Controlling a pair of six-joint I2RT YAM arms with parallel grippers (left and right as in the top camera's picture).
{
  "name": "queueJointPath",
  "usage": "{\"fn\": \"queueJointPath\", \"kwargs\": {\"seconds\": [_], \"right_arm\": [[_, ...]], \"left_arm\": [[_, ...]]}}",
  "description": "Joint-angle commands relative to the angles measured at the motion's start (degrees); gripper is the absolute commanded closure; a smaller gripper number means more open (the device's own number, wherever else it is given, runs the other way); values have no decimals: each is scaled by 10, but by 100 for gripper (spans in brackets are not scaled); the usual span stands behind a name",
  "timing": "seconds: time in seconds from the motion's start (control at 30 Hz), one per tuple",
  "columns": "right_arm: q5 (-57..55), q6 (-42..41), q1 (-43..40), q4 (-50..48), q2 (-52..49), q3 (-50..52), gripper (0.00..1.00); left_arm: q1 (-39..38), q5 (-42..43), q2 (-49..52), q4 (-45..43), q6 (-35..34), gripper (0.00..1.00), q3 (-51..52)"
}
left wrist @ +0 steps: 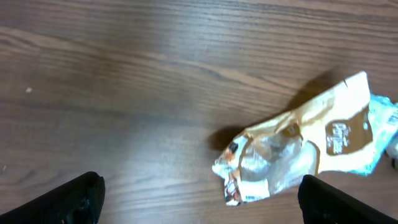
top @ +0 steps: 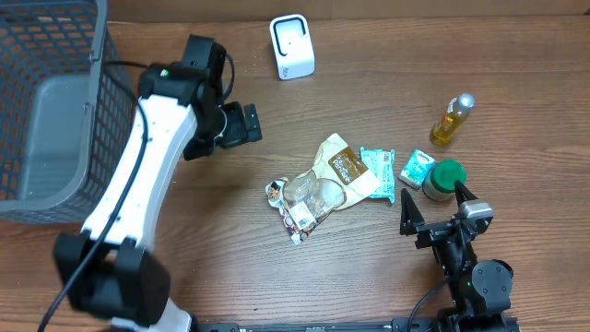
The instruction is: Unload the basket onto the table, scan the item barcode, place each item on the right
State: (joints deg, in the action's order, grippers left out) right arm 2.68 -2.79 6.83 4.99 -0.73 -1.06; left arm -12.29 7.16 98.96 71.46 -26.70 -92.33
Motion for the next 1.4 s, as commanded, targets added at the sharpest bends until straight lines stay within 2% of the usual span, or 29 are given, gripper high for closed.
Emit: {"fn": "queueJointPath", "kwargs": {"seconds": [0.0,0.23,0.53,0.63,0.77,0.9,1.03,1.37], "right_arm": [[-4,5,-2,-3,6,6,0],[-4,5,-2,-3,6,6,0],[-4,5,-2,-3,6,6,0],[-4,5,-2,-3,6,6,0],[-4,5,-2,-3,6,6,0],[-4,5,-2,-3,6,6,0],[-4,5,-2,-3,6,6,0],[-4,5,-2,-3,6,6,0]], "left_arm": [[3,-53,-62,-11,14,0,70],[3,-144,-150,-134,14,0,284],[3,-166,-208,-444,14,0,485],[3,-168,-221,-510,15,0,530],[3,-168,-242,-569,58,0,578],[3,-168,-270,-571,141,0,603],[3,-168,-302,-596,181,1,649],[3,-197,-366,-818,184,0,800]]}}
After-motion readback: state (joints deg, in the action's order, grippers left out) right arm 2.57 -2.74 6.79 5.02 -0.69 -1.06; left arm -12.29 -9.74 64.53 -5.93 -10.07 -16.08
